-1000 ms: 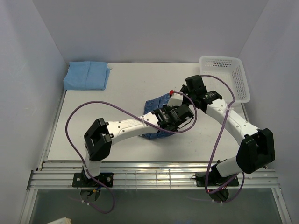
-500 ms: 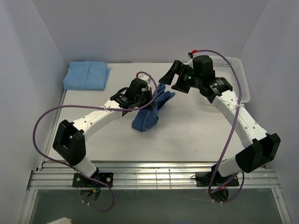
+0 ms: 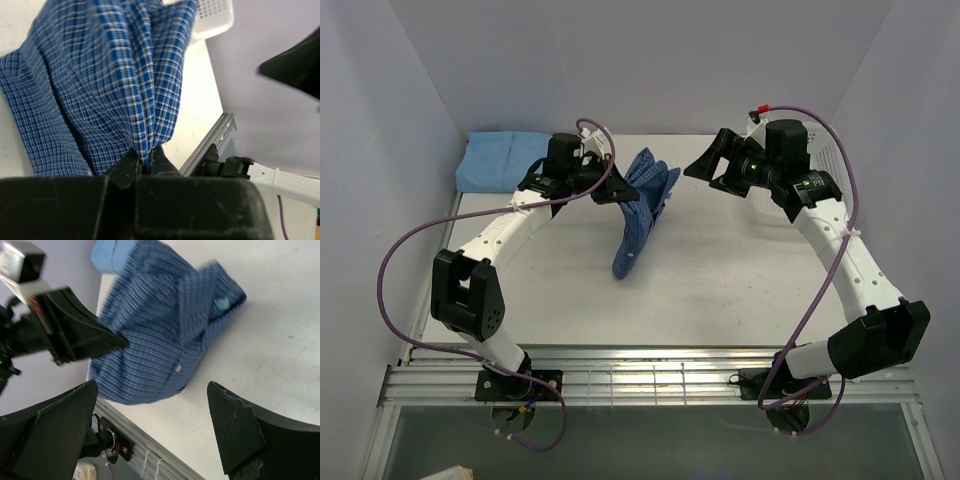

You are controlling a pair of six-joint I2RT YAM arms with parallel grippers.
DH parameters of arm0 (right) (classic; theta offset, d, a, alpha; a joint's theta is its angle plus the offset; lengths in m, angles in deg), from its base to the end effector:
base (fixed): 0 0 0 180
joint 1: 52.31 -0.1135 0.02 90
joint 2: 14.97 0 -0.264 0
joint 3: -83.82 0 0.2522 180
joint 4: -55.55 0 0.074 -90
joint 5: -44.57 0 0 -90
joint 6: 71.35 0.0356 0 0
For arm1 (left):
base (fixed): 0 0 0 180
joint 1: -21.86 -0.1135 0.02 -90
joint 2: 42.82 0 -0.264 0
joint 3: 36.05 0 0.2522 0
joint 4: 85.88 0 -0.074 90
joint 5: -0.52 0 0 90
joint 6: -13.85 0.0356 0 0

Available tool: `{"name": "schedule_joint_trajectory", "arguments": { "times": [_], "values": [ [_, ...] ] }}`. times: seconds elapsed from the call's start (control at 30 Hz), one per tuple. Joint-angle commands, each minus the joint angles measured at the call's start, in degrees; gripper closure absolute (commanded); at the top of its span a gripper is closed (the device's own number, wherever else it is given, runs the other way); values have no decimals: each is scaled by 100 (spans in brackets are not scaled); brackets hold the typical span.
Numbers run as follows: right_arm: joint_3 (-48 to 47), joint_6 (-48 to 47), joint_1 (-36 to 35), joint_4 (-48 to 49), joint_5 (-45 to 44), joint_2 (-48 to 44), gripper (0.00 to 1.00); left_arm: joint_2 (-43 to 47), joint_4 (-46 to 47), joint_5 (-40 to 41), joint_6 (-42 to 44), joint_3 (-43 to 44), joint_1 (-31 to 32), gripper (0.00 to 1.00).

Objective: Fold and stack the long sleeve shirts
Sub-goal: Neatly place the folded shirt to the corner

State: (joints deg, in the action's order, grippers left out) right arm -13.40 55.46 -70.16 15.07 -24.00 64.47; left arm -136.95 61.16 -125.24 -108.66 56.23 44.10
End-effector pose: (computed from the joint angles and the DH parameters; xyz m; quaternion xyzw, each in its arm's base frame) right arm 0.2917 0.1076 0.4087 0.0331 0.8237 0.3875 0.4126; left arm 0.3397 -0.1614 0.3099 0.0662 0.8528 -0.4443 0.2664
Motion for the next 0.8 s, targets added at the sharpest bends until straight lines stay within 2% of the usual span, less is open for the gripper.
{"name": "schedule_joint_trajectory", "arguments": {
  "times": [0.0,0.23,0.4,0.57,0.63,0.67,0.77],
  "values": [
    [382,-412,167,97,502,-174,5,-175,233,-1045,-27,655,-386,100],
    [752,-1229,211,9,116,-464,8,-913,-57,-1503,359,1691,-1195,100],
    [814,-1651,229,-35,-235,-613,9,-1652,-312,-2178,1000,3071,-1617,100],
    [893,-1880,255,-35,-438,-649,9,-2381,-365,-2837,1019,4152,-2152,100],
    [893,-1906,255,-35,-464,-623,9,-2724,-356,-2927,1028,4644,-2215,100],
    [884,-1915,255,-35,-508,-605,9,-2829,-356,-2962,1010,4820,-2476,100],
    [849,-1915,264,-35,-578,-544,9,-3313,-269,-3094,862,5462,-2724,100]
  ]
}}
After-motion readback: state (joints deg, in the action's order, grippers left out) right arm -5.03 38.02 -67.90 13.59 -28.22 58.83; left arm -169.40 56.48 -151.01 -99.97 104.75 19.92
